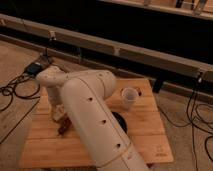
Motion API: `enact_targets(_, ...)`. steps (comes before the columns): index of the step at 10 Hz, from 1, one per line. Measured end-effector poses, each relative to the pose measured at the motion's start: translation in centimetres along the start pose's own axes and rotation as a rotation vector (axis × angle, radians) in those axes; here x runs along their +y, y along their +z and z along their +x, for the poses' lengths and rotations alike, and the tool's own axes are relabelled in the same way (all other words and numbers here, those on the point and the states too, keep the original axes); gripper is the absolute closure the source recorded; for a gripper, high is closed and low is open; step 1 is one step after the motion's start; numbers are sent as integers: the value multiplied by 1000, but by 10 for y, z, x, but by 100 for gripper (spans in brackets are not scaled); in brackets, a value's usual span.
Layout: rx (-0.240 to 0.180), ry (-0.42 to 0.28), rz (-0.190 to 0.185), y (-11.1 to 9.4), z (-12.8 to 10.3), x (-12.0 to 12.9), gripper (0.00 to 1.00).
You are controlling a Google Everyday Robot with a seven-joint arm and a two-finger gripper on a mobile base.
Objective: Wipe the white sponge on the table
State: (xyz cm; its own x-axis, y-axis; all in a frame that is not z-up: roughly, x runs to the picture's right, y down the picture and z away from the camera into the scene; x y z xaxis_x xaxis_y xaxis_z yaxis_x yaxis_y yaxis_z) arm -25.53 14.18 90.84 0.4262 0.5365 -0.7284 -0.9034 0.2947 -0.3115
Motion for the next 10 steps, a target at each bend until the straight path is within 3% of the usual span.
enact_targets(2, -11, 82, 31, -3, -10, -41, 100)
enact_targets(5, -68, 122, 67, -21, -45, -73, 100)
enact_targets(7, -101, 105, 85, -33, -69, -76, 100)
enact_targets(10, -148, 55, 63, -45, -102, -52, 100)
